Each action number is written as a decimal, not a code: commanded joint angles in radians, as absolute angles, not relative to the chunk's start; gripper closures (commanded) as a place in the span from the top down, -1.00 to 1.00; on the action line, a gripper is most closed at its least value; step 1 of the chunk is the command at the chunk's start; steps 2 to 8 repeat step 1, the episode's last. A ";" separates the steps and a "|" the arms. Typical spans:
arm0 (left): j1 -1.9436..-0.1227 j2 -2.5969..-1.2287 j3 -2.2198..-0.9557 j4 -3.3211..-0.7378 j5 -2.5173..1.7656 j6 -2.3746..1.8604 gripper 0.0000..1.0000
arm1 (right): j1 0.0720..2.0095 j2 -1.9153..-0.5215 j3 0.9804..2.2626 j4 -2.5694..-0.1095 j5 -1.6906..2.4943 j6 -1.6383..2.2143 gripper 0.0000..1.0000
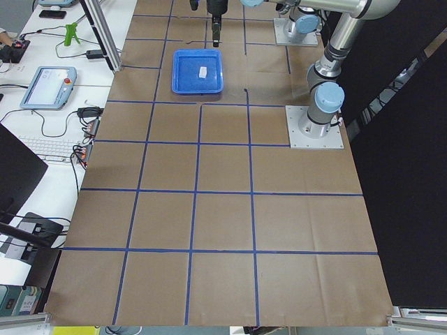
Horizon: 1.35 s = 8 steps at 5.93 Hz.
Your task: Assemble white blocks and place on blue tray
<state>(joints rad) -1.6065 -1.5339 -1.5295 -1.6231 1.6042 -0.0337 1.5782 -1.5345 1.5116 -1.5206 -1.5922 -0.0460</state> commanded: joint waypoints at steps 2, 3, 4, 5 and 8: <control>-1.606 -1.534 -1.529 -1.623 1.603 -0.034 0.98 | 1.582 -1.535 1.513 -1.523 -1.594 -0.046 1.00; -1.606 -1.534 -1.529 -1.623 1.603 -0.034 0.98 | 1.582 -1.535 1.513 -1.523 -1.594 -0.046 1.00; -1.606 -1.534 -1.529 -1.623 1.603 -0.034 0.98 | 1.582 -1.535 1.513 -1.523 -1.594 -0.046 1.00; -1.606 -1.534 -1.529 -1.623 1.603 -0.034 0.98 | 1.582 -1.535 1.513 -1.523 -1.594 -0.046 1.00; -1.606 -1.534 -1.529 -1.623 1.603 -0.034 0.98 | 1.582 -1.535 1.513 -1.523 -1.594 -0.046 1.00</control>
